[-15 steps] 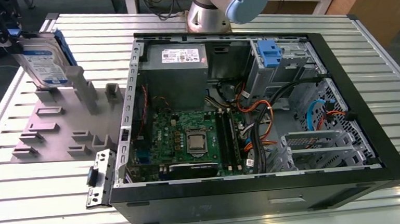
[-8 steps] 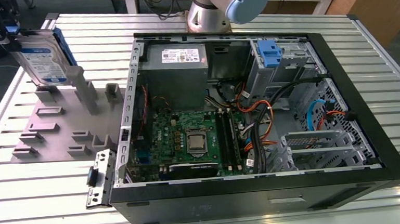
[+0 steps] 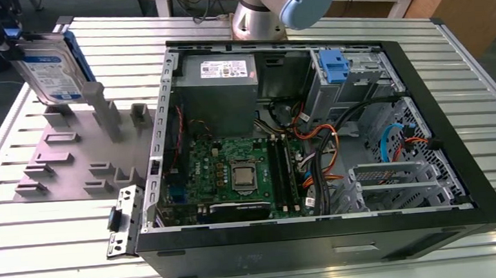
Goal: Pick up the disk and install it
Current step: 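Pick up the disk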
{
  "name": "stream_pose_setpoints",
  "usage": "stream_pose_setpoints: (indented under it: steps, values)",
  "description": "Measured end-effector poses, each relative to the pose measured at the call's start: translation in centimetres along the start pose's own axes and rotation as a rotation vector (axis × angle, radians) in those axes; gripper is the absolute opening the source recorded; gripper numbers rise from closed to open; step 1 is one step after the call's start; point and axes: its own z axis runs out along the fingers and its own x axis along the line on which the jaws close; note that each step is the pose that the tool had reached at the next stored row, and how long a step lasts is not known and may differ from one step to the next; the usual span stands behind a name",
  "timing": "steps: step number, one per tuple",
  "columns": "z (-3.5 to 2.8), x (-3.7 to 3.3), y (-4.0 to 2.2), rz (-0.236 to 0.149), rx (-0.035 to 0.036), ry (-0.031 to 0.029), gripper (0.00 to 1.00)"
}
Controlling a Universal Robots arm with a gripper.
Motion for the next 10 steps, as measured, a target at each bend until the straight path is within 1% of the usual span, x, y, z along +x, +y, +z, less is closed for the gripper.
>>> stream_pose_setpoints:
  steps: [10]
  values:
    - [-0.24, -0.01, 0.01, 0.0, -0.0003, 0.0002, 0.36]
